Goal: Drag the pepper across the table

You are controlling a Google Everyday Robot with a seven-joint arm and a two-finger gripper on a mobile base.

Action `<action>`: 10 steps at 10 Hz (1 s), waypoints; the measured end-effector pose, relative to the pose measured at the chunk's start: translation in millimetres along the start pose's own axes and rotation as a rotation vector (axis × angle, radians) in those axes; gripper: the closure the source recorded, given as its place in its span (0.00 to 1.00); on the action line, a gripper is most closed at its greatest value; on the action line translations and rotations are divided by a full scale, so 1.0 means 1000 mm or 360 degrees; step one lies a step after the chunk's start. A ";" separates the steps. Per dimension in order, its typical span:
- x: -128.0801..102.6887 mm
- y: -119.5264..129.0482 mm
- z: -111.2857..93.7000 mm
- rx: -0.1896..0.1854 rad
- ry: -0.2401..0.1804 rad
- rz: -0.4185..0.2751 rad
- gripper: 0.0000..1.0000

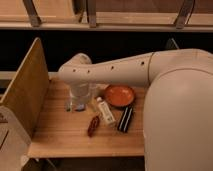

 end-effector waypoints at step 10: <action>0.012 -0.002 0.021 -0.0032 0.0012 0.0037 0.35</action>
